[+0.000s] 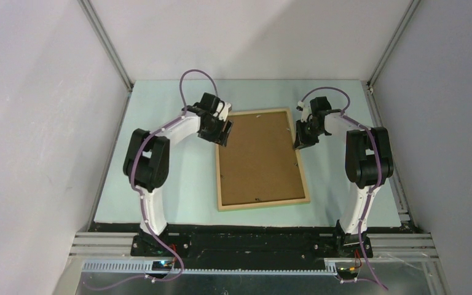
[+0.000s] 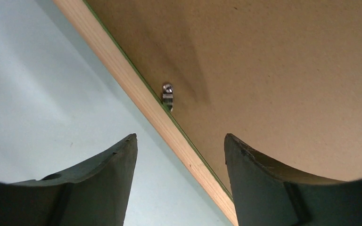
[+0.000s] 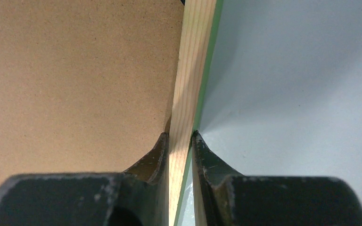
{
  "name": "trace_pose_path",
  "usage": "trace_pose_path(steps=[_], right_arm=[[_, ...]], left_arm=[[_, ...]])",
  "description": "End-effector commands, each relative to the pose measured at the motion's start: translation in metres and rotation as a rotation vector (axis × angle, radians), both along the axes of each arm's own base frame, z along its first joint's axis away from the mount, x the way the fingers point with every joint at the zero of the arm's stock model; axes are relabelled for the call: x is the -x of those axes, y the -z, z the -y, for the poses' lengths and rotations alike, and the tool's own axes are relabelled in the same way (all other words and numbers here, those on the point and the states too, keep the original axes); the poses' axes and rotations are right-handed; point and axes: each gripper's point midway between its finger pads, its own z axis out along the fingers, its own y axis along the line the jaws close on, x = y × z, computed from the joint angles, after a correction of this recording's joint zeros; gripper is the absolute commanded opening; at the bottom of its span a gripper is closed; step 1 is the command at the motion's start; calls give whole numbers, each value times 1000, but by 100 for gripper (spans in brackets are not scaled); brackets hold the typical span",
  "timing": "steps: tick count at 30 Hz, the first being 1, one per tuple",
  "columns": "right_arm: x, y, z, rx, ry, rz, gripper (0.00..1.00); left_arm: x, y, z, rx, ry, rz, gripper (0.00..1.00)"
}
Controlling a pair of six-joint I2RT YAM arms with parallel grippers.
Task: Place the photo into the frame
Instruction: Install the photo frame at the center of the board.
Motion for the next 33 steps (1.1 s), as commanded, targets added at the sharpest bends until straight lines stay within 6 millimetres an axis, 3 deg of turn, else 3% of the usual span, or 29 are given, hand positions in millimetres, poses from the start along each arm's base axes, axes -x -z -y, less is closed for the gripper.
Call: trace_pose_path(steps=[1, 19, 33], right_arm=[[6, -5, -4, -30, -34, 2, 0], [6, -4, -4, -49, -32, -7, 0], [7, -4, -4, -56, -30, -14, 0]], left_arm=[[-25, -3, -1, 2, -61, 28, 71], [-39, 18, -9, -18, -87, 2, 54], [-49, 22, -7, -13, -92, 3, 40]])
